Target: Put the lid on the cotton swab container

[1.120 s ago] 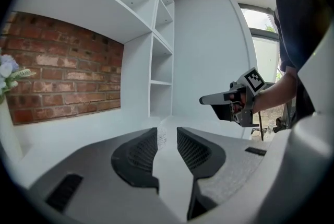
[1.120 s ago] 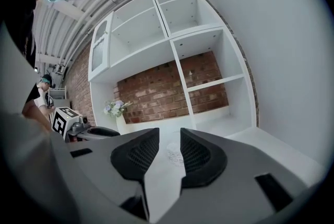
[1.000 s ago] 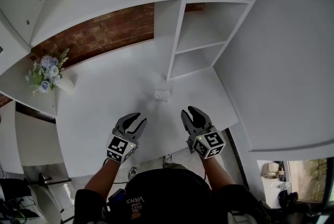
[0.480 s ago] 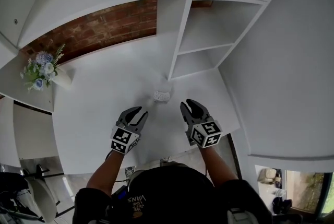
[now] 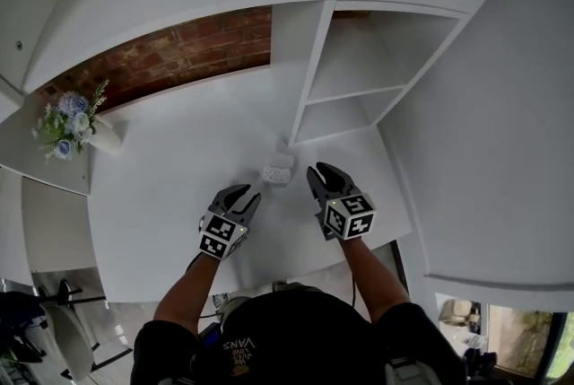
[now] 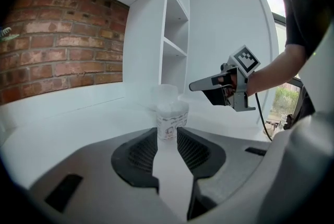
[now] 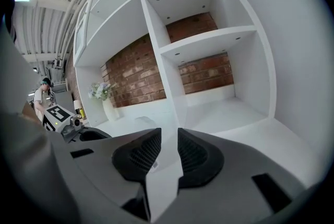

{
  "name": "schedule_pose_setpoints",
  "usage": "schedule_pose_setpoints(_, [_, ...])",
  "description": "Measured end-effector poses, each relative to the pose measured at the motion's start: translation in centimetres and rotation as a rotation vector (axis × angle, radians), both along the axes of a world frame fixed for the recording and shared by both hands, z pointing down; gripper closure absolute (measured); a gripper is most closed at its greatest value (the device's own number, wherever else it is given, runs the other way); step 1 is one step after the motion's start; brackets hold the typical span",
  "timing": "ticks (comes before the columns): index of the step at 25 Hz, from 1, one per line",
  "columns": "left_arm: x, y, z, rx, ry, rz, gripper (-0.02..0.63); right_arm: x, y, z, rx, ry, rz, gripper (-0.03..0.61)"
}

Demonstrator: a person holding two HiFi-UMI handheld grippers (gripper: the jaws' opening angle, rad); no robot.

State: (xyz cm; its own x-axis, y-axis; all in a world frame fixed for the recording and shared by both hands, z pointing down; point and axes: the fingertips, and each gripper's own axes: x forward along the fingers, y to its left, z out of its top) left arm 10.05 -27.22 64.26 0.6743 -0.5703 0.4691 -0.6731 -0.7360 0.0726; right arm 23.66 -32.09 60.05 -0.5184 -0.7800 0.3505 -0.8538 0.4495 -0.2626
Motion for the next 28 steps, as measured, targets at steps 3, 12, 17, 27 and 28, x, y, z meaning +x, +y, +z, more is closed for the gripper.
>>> schedule_pose_setpoints(3, [0.4, -0.6, 0.5, -0.011, -0.008, -0.003, 0.516, -0.2, -1.4, -0.1, 0.003, -0.004, -0.017, 0.502])
schedule_pose_setpoints(12, [1.4, -1.2, 2.1, -0.041, -0.036, 0.005, 0.517, -1.7, -5.1, -0.1, -0.012, -0.001, -0.079, 0.506])
schedule_pose_setpoints(17, [1.7, -1.3, 2.0, -0.046, -0.042, 0.006, 0.517, -2.2, -5.7, 1.0, -0.061, 0.005, -0.108, 0.506])
schedule_pose_setpoints(27, [1.8, -1.6, 2.0, -0.06, -0.041, -0.005, 0.517, -3.4, -6.0, 1.4, -0.096, -0.015, -0.159, 0.506])
schedule_pose_setpoints(28, [1.8, -1.6, 2.0, -0.061, -0.041, -0.007, 0.517, -3.5, -5.9, 1.3, -0.096, -0.015, -0.168, 0.508])
